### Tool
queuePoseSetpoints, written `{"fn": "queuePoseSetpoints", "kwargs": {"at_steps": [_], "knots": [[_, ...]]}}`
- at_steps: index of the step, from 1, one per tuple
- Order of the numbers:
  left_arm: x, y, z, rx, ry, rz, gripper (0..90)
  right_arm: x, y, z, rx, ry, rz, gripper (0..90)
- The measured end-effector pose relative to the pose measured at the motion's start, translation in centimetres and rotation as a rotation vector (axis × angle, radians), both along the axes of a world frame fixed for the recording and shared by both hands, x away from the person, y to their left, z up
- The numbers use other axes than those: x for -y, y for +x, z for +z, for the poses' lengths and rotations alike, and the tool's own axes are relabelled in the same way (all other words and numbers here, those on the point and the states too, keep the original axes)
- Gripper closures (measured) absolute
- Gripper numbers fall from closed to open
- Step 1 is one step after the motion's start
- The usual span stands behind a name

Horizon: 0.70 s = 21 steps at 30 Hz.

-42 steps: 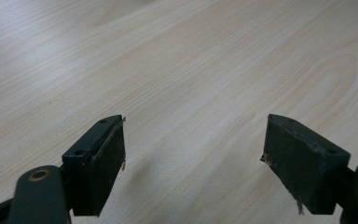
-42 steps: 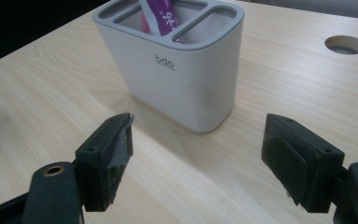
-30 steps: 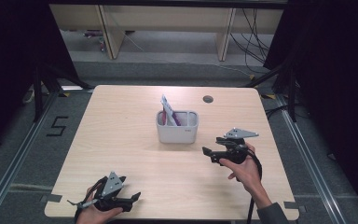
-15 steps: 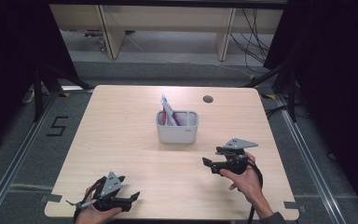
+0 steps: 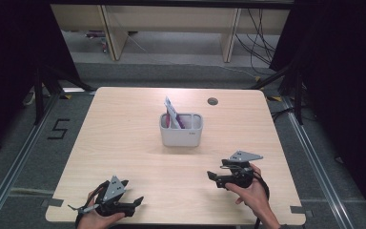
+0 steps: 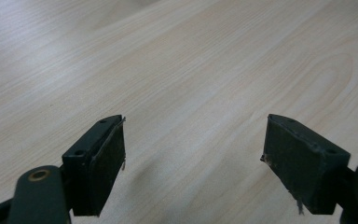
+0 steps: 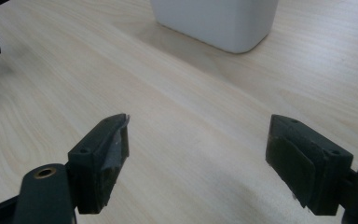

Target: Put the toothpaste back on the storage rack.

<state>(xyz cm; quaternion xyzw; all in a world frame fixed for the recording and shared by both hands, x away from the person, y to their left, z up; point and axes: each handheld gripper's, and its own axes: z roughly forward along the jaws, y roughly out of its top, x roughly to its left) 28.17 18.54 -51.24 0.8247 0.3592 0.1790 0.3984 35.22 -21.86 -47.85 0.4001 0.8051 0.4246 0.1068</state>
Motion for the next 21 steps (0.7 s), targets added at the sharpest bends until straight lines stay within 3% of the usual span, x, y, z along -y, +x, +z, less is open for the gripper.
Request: {"fn": "queuePoseSetpoints", "kwargs": {"at_steps": [2,3,4,6,8,9,10,11,12,15,16,17,21], "knots": [[0.0,0.0,0.0,-0.001,-0.001,0.003,20.3,0.1,-0.1,-0.1,0.018,-0.023,0.001,22.0],[0.0,0.0,0.0,0.0,0.0,0.001,20.2,0.0,-0.3,-0.3,0.005,-0.002,-0.001,22.0],[0.0,0.0,0.0,0.001,0.0,0.001,20.2,0.1,-0.4,-0.2,0.008,-0.024,-0.004,22.0],[0.0,0.0,0.0,0.002,0.0,0.0,20.2,0.1,-0.8,-0.3,-0.021,-0.014,-0.014,22.0],[0.0,0.0,0.0,0.001,0.002,0.0,20.3,0.2,-0.7,-0.7,0.008,-0.013,0.022,21.8],[0.0,0.0,0.0,0.001,0.002,0.0,20.3,0.2,-1.1,-0.6,-0.028,-0.011,-0.003,21.8],[0.0,0.0,0.0,0.001,0.001,0.0,20.2,0.3,-1.0,-0.8,-0.008,-0.014,0.015,21.8],[0.0,0.0,0.0,0.002,0.001,-0.001,20.2,0.2,-1.4,-0.7,-0.036,-0.012,0.001,21.7],[0.0,0.0,0.0,0.002,0.002,-0.001,20.2,0.3,-1.4,-0.8,-0.019,-0.017,-0.001,21.7],[0.0,0.0,0.0,0.002,0.002,0.001,20.2,0.3,-1.9,-1.0,-0.051,0.004,0.002,21.4],[0.0,0.0,0.0,0.001,0.001,0.0,20.2,0.5,-1.9,-1.0,-0.02,-0.03,0.013,21.3],[0.0,0.0,0.0,0.003,0.0,0.001,20.2,0.5,-2.1,-1.0,-0.043,-0.02,0.003,21.3],[0.0,0.0,0.0,0.001,0.001,0.001,20.2,0.7,-2.6,-1.2,-0.039,-0.023,0.005,21.0]]}}
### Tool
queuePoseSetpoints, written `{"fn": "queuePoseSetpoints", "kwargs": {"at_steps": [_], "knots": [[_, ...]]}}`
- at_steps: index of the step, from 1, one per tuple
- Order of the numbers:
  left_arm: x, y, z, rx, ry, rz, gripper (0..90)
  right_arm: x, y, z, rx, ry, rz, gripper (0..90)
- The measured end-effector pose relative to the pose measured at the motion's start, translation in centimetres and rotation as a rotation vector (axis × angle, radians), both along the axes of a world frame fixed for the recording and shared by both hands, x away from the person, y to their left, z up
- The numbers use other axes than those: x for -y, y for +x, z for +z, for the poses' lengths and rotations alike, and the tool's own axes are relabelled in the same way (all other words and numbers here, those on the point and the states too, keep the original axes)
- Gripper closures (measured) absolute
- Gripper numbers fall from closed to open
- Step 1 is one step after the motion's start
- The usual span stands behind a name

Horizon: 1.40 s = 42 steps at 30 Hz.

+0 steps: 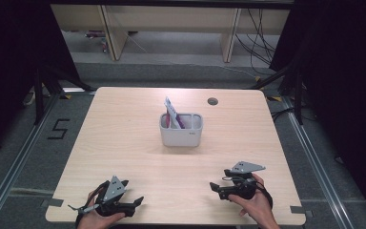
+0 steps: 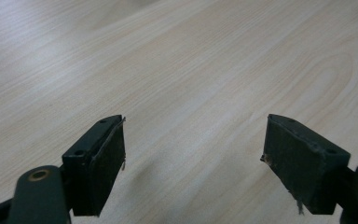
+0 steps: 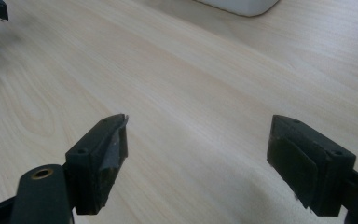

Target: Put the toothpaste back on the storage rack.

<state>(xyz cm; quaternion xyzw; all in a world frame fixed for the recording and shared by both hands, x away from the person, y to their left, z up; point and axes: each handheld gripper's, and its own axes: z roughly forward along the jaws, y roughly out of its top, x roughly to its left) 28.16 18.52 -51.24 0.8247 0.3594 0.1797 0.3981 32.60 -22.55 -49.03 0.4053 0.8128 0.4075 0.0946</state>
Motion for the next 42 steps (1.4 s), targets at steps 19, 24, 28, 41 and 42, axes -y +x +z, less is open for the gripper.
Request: {"fn": "queuePoseSetpoints", "kwargs": {"at_steps": [19,24,28,41,42], "knots": [[0.0,0.0,0.0,0.001,-0.001,-0.002,20.2,0.5,-1.8,-0.8,0.006,-0.061,0.044,17.3],[0.1,0.0,0.0,0.003,0.001,0.0,20.2,0.6,-2.4,-0.9,-0.024,-0.083,0.018,17.0],[0.1,0.0,0.0,0.003,0.002,0.003,20.2,0.9,-2.7,-1.0,-0.009,-0.082,0.015,17.0],[0.0,0.0,0.0,0.004,0.014,-0.001,20.2,1.3,-3.0,-1.3,0.008,-0.09,0.031,17.1],[0.0,0.0,0.0,0.003,0.013,0.0,20.2,1.3,-3.0,-1.2,0.004,-0.094,0.046,17.1]]}}
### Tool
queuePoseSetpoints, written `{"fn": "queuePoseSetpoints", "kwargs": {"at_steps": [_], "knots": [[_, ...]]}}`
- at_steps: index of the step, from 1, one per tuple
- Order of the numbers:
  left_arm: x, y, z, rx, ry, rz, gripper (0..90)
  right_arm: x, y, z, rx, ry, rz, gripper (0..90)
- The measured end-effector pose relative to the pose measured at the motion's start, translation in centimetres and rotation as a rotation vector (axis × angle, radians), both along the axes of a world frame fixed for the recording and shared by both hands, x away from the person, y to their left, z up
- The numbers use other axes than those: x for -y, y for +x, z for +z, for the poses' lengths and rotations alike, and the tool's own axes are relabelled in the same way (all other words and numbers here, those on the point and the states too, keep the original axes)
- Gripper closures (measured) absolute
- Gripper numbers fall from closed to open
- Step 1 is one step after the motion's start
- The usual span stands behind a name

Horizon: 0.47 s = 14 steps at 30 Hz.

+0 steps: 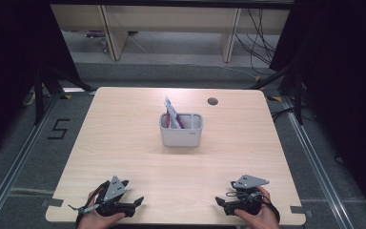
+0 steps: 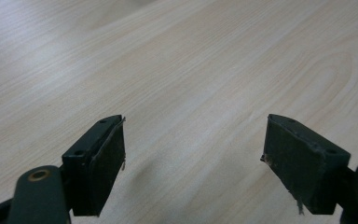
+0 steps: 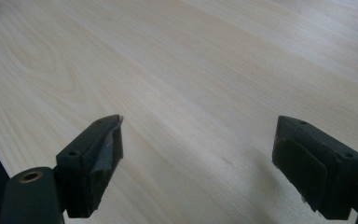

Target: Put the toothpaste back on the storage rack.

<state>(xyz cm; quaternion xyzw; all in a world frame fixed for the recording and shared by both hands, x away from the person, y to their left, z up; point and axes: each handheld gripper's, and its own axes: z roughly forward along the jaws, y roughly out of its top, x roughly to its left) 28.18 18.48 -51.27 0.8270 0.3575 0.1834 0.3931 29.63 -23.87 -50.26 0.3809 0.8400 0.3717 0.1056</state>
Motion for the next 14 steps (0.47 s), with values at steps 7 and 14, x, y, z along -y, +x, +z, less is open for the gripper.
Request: {"fn": "queuePoseSetpoints", "kwargs": {"at_steps": [7,14], "knots": [[0.03,-0.02,0.0,-0.001,-0.01,0.001,20.2,0.03,-0.08,0.06,0.015,-0.008,-0.025,17.1],[0.0,-0.01,0.02,-0.002,-0.011,0.0,20.1,-0.02,-0.18,0.11,0.0,0.0,-0.041,17.1]]}}
